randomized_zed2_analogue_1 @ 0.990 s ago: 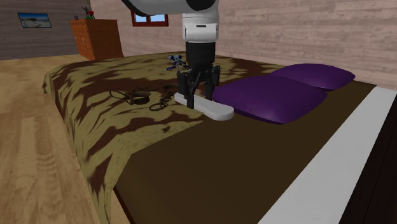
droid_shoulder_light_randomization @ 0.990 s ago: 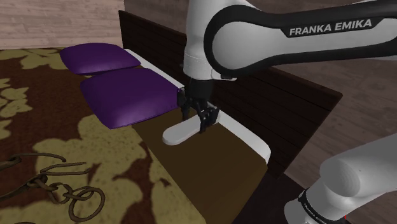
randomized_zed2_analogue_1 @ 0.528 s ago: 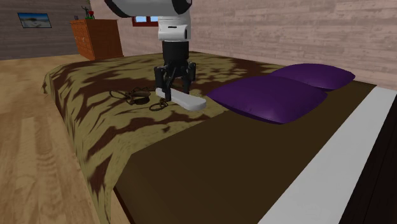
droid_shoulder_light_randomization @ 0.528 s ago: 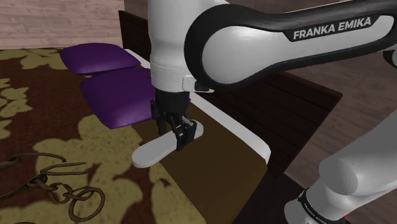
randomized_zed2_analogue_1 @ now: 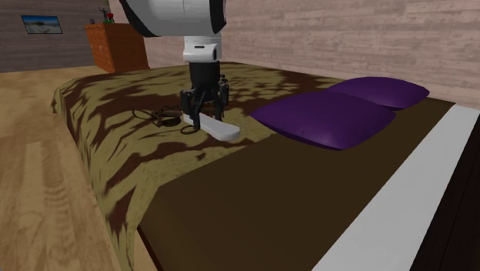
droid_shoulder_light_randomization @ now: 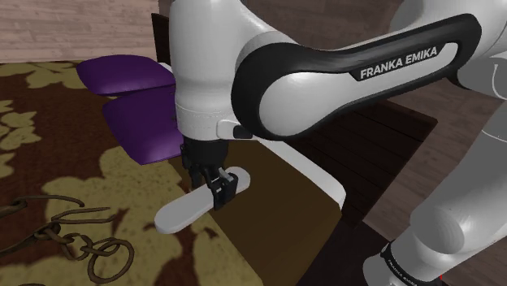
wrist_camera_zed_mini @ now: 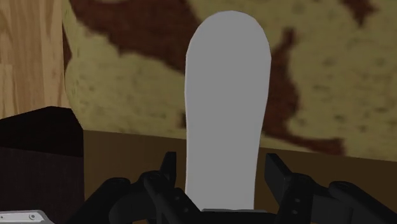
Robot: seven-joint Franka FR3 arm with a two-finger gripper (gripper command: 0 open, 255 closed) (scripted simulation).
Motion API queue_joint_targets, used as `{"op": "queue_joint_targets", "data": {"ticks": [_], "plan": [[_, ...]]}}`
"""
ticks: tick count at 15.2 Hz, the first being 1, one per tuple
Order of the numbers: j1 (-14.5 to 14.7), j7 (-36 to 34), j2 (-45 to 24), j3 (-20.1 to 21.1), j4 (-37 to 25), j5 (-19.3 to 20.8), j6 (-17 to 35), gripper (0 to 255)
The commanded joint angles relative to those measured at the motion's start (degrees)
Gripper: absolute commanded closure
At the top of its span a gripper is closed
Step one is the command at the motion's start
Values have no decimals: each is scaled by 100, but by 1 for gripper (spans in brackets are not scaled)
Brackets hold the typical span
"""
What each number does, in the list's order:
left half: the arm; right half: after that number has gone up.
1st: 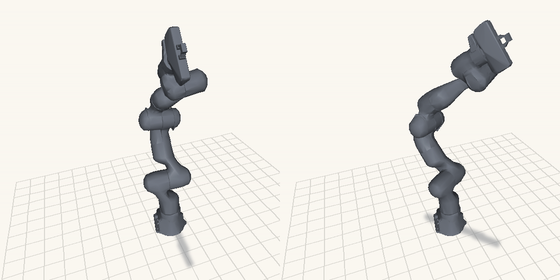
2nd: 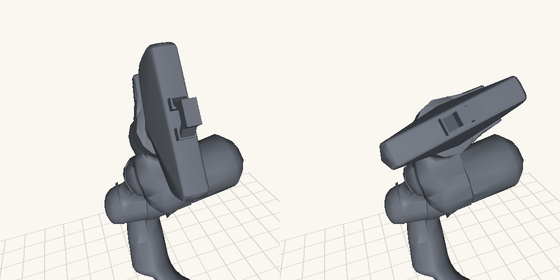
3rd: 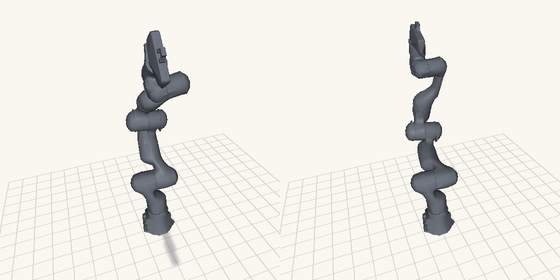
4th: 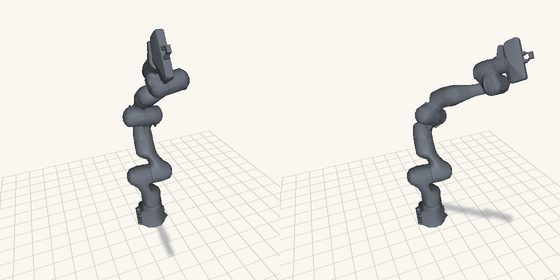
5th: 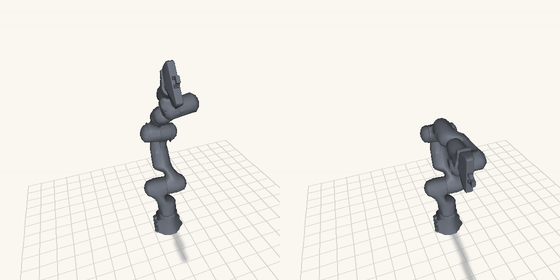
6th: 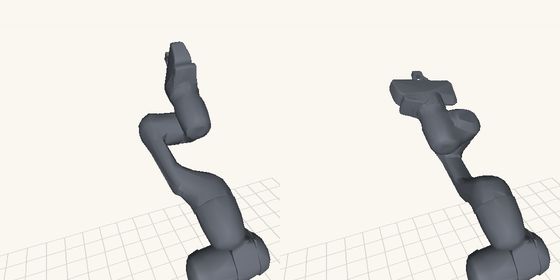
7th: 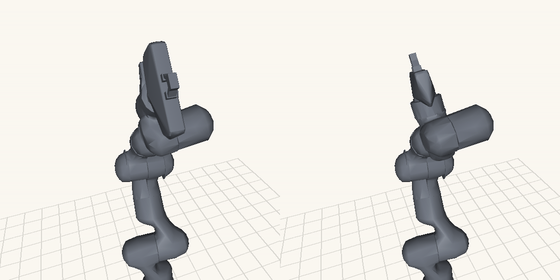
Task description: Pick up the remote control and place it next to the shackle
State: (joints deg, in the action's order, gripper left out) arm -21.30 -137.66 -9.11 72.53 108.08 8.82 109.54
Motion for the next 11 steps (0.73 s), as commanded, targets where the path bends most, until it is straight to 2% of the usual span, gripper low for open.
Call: {"op": "queue_joint_targets", "data": {"ticks": [1,11], "plan": [[29,-46,-42,-22,139,52,155,255],[382,-403,-507,-337,621,574,805,255]]}}
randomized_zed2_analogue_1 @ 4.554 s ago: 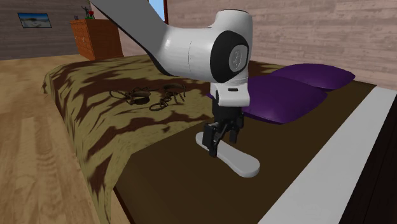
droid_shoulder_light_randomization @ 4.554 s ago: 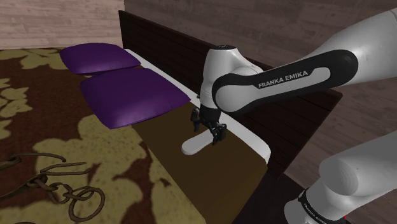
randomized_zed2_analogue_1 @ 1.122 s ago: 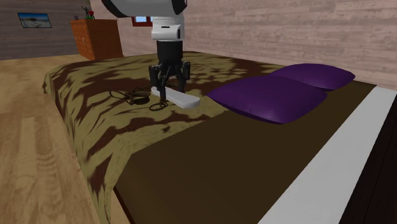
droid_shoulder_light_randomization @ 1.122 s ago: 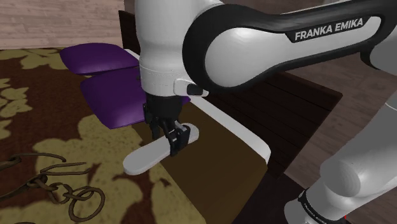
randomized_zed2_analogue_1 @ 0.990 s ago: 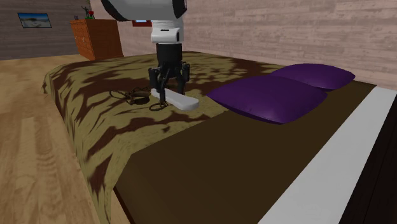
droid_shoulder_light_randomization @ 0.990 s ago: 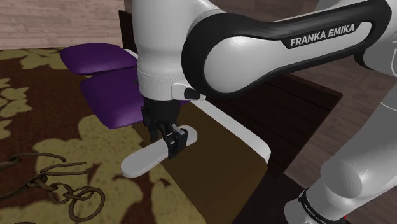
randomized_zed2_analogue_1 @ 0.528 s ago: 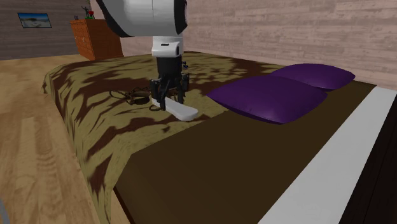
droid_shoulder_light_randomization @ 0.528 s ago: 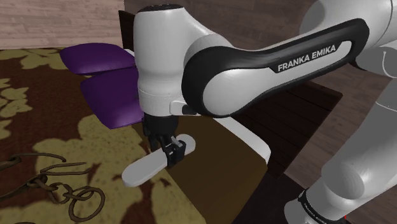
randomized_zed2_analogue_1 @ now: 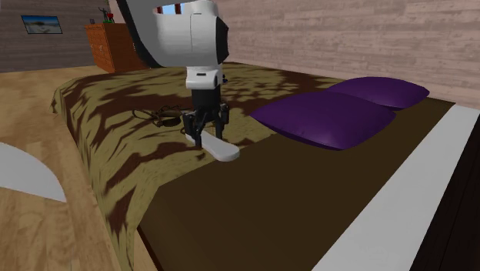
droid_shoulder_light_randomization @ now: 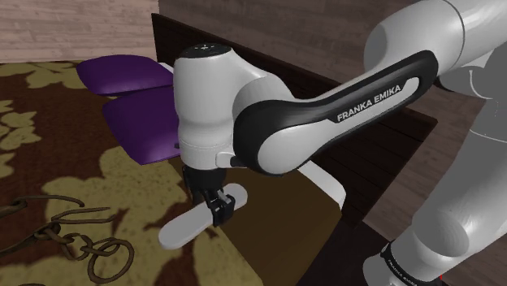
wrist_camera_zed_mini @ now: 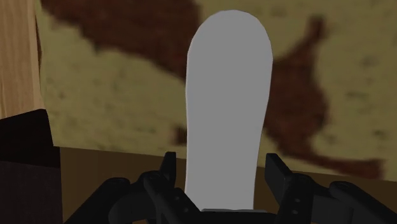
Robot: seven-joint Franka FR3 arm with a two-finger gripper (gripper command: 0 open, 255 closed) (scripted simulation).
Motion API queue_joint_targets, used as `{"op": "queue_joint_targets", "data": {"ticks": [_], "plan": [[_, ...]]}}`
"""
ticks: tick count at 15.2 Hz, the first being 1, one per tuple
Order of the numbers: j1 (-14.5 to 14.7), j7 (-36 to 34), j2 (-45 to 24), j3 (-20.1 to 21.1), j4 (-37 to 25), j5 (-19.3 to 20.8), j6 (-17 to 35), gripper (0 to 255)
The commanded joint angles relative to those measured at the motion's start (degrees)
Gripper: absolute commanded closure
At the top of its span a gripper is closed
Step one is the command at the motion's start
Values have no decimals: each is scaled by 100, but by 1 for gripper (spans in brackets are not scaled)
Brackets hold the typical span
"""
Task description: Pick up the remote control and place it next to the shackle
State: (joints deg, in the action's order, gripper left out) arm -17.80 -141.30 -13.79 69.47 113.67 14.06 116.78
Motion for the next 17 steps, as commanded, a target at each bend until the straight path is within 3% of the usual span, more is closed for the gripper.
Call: {"op": "queue_joint_targets", "data": {"ticks": [1,11,12,17], "plan": [[74,-77,-90,-72,103,108,142,255],[146,-143,-176,-144,167,207,244,255],[146,-143,-176,-145,167,207,244,0],[147,-143,-177,-145,167,208,244,0]]}}
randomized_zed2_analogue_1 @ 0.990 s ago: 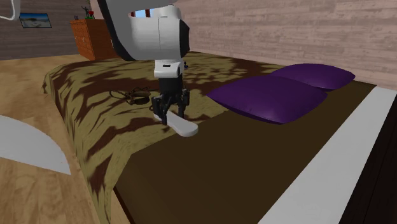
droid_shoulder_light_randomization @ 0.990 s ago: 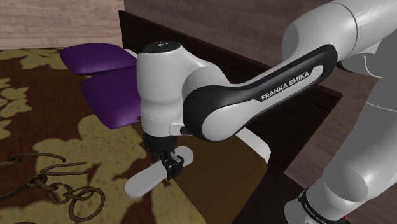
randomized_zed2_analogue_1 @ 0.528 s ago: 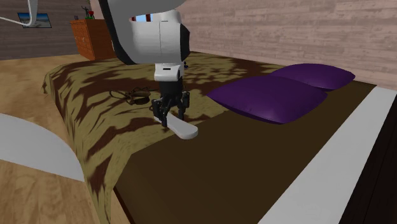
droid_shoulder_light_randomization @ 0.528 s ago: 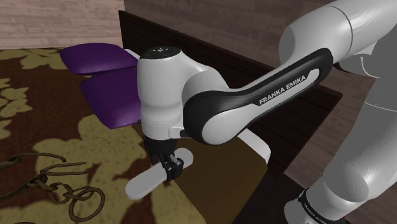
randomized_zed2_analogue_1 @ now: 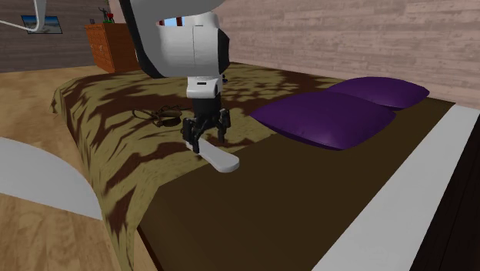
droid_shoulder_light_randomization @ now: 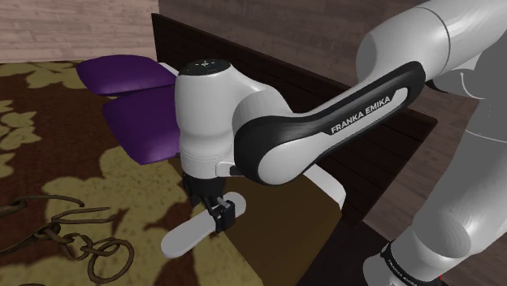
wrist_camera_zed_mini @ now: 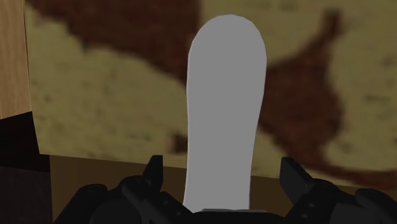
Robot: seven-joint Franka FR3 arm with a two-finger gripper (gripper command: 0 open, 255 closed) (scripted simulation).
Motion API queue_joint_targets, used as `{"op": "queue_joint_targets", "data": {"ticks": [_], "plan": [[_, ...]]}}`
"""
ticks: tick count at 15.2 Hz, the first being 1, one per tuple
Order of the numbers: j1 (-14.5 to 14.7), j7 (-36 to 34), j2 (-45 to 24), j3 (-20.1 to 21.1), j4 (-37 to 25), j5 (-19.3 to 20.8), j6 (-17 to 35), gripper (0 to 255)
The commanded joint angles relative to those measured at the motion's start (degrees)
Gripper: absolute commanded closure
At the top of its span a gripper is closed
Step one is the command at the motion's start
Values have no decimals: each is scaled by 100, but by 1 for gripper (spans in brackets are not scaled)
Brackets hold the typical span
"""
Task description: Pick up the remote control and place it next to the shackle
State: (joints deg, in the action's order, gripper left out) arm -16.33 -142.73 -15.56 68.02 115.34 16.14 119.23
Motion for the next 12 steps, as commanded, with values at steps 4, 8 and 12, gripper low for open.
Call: {"op": "queue_joint_targets", "data": {"ticks": [4,8,12], "plan": [[-349,334,427,339,-438,-490,-608,0],[-348,335,428,337,-438,-491,-608,0],[-348,335,428,337,-438,-491,-608,0]]}}
